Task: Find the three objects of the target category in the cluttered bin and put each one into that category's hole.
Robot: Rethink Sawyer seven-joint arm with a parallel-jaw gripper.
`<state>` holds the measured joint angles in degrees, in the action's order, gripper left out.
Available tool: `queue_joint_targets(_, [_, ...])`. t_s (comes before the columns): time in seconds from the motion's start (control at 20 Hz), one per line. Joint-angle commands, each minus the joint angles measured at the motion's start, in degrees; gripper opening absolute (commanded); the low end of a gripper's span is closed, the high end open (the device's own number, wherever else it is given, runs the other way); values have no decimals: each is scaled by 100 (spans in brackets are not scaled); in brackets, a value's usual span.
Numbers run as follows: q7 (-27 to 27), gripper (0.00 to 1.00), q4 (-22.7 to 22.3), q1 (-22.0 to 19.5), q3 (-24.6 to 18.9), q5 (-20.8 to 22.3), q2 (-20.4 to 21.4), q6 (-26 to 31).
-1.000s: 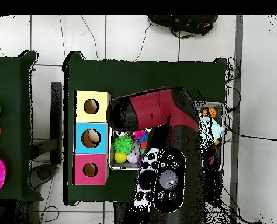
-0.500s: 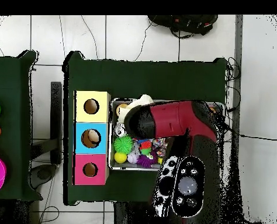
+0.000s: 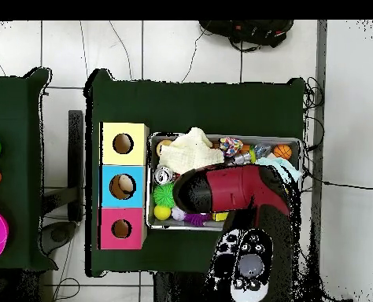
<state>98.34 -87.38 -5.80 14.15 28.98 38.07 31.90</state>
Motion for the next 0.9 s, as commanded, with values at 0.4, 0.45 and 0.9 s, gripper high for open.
queue_joint_targets(0.4, [1886, 100, -1353, 109, 55, -610, -975, -2249])
queue_joint_targets(0.45, [1783, 100, -1268, 13, -12, -635, -1031, -2285])
queue_joint_targets(0.9, [1318, 100, -440, -190, -226, -1120, -1370, -1496])
